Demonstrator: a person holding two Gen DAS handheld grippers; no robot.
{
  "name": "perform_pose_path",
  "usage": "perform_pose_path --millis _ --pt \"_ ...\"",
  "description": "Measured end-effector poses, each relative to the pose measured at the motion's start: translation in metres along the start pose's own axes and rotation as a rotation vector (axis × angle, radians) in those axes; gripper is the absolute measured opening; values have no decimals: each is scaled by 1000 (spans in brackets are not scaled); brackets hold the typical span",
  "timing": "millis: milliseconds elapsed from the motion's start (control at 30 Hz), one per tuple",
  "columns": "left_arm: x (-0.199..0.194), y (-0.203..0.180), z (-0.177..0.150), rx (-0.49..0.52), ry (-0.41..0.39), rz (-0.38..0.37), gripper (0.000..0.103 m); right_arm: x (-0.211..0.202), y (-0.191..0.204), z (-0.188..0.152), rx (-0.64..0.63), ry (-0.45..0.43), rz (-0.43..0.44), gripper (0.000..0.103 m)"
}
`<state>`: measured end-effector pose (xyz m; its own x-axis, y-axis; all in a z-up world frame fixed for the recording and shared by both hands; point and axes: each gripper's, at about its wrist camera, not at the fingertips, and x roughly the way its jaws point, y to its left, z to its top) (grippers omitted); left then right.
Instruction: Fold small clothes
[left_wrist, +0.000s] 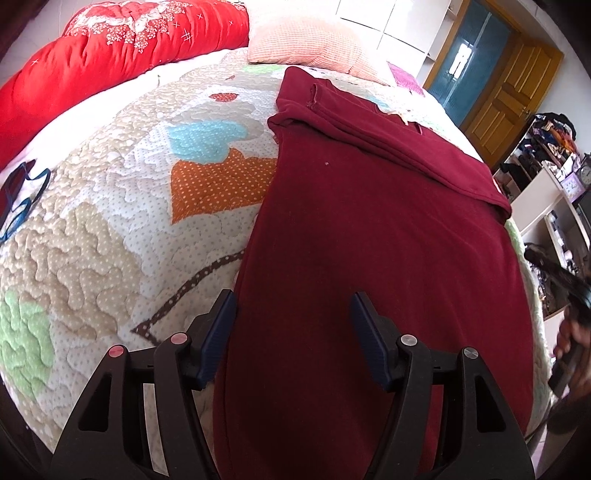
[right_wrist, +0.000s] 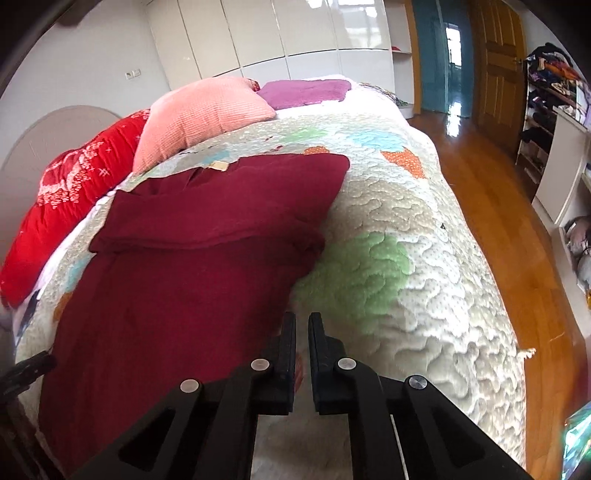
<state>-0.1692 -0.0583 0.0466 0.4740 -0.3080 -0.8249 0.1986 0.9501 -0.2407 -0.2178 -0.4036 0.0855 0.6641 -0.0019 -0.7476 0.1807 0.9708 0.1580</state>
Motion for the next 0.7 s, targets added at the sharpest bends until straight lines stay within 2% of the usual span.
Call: perform_pose_path --millis 33,67,100,367,467,600,700 --pt "-3 0 -2 -1 -1 -7 64 -7 2 -7 4 5 29 20" --pt "-6 1 -5 -1 -2 -17 64 -17 3 -17 12 14 65 43" --pt "-8 1 -8 -1 -1 -24 64 -24 3 -26 18 20 88 58" --pt "-25 10 -27 12 48 -78 64 -59 6 -98 30 136 266 58" --pt "-31 16 -34 3 62 -79 64 -61 12 -118 11 183 296 59" --pt "-35 24 -42 -19 72 -92 64 -63 19 -134 -4 194 335 59" --pt "-29 27 -48 -47 111 -110 64 -62 26 -143 6 193 371 59"
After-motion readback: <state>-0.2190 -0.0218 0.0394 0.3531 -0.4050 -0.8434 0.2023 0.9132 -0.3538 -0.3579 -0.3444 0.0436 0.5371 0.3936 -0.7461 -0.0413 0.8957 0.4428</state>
